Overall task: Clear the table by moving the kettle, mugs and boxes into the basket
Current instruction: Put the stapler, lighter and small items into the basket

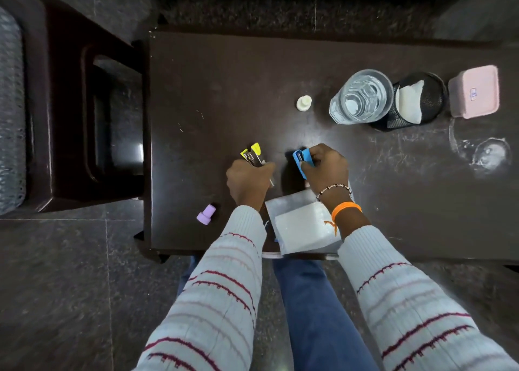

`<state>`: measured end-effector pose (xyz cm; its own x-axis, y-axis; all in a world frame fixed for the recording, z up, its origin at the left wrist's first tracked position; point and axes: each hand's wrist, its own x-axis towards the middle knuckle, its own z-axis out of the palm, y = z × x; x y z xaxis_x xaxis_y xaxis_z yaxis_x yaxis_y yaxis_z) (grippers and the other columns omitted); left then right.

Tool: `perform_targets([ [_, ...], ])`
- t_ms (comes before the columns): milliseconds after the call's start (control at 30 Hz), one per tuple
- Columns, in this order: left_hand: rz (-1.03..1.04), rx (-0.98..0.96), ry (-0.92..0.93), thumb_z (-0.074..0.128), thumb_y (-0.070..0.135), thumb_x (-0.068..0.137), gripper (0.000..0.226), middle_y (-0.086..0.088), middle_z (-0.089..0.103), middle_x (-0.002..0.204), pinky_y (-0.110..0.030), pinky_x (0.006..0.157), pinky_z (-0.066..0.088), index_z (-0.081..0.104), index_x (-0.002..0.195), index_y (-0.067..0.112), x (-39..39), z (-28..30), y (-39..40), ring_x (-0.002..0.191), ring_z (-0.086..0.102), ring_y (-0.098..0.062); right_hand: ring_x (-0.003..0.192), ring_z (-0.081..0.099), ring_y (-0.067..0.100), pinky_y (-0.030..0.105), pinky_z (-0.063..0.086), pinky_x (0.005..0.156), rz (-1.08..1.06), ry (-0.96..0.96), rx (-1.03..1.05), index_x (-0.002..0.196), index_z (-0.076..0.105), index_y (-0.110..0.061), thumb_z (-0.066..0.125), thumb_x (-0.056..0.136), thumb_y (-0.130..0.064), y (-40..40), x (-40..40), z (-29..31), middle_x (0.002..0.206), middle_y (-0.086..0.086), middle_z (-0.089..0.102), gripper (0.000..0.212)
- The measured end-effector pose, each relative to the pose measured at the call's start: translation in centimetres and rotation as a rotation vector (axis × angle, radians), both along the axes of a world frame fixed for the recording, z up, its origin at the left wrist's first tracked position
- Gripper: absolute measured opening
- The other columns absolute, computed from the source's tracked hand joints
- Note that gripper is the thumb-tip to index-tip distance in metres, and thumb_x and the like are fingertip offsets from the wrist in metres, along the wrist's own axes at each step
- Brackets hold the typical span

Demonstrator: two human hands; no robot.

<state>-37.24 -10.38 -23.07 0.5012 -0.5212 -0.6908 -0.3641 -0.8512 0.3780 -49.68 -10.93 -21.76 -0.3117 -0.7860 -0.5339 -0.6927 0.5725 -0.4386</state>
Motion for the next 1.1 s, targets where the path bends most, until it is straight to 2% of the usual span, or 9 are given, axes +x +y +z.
perform_targets([
  [233,0.011,-0.082,-0.072,0.069,0.037,0.067,0.027,-0.001,0.059,0.058,-0.024,0.059,0.038,0.067,0.066,0.01,8.0,4.1,1.2,0.062,0.059,-0.023,0.09,0.062,0.027,0.034,0.052,0.085,0.014,-0.262,-0.028,0.099,0.063,-0.001,0.066,0.08,-0.002,-1.6,5.3,3.7,0.1,0.017,0.068,0.019],
  [367,0.144,-0.172,-0.064,0.069,0.034,0.066,0.029,0.007,0.05,0.045,-0.022,0.049,0.032,0.051,0.052,0.016,13.8,7.7,2.3,0.048,0.05,-0.011,0.085,0.06,0.024,0.046,0.058,0.078,0.088,-0.513,0.0,0.093,0.059,-0.009,0.062,0.081,0.003,-3.5,11.6,6.9,0.09,0.01,0.06,0.017],
  [433,0.189,-0.206,-0.083,0.067,0.035,0.065,0.026,0.008,0.052,0.048,-0.024,0.05,0.033,0.052,0.055,0.016,16.8,9.5,2.3,0.049,0.049,-0.008,0.077,0.06,0.013,0.029,0.057,0.077,0.169,-0.547,-0.059,0.097,0.061,-0.006,0.062,0.08,0.004,-4.6,15.0,8.3,0.09,0.003,0.061,0.02],
  [500,0.235,-0.261,-0.062,0.066,0.035,0.065,0.021,0.008,0.058,0.054,-0.025,0.055,0.04,0.055,0.059,0.018,19.9,11.2,2.0,0.055,0.054,-0.011,0.073,0.056,0.001,0.007,0.048,0.069,0.219,-0.576,-0.127,0.098,0.06,-0.008,0.061,0.078,0.008,-6.1,18.9,9.8,0.089,-0.003,0.06,0.026],
  [567,0.264,-0.328,-0.009,0.063,0.035,0.064,0.013,0.007,0.066,0.065,-0.029,0.067,0.048,0.058,0.067,0.023,22.7,13.0,1.2,0.067,0.063,-0.013,0.074,0.055,0.005,0.007,0.046,0.068,0.233,-0.611,-0.173,0.097,0.058,-0.008,0.062,0.076,0.011,-7.7,22.5,11.1,0.088,-0.002,0.059,0.029],
  [733,0.302,-0.486,-0.055,0.062,0.03,0.073,0.02,0.006,0.065,0.079,-0.03,0.076,0.047,0.059,0.09,0.02,30.4,16.1,-2.6,0.082,0.064,-0.018,0.078,0.06,0.014,0.021,0.052,0.069,0.353,-0.592,-0.318,0.09,0.06,0.0,0.067,0.071,0.007,-11.9,31.8,13.5,0.084,0.002,0.061,0.021],
  [867,0.233,-0.499,-0.195,0.064,0.032,0.075,0.024,0.006,0.059,0.075,-0.021,0.063,0.03,0.054,0.09,0.015,35.6,17.0,-7.4,0.088,0.061,-0.024,0.072,0.062,0.013,0.03,0.054,0.072,0.455,-0.467,-0.441,0.083,0.064,-0.003,0.067,0.071,0.002,-14.9,36.8,13.5,0.084,0.01,0.07,0.013],
  [967,0.076,-0.438,-0.363,0.065,0.035,0.076,0.04,-0.013,0.067,0.097,-0.033,0.074,0.04,0.055,0.101,0.004,39.0,16.8,-11.7,0.098,0.06,-0.033,0.082,0.065,0.022,0.04,0.053,0.08,0.536,-0.36,-0.495,0.087,0.066,-0.006,0.063,0.071,0.002,-17.0,39.5,12.7,0.093,0.009,0.071,0.018],
  [1100,-0.11,-0.324,-0.483,0.059,0.021,0.084,0.036,-0.017,0.059,0.12,-0.038,0.087,0.044,0.054,0.115,0.002,42.3,15.9,-17.0,0.113,0.056,-0.033,0.097,0.061,0.03,0.039,0.047,0.084,0.64,-0.218,-0.543,0.096,0.065,-0.007,0.053,0.074,0.005,-18.8,42.0,11.3,0.105,0.012,0.068,0.028],
])
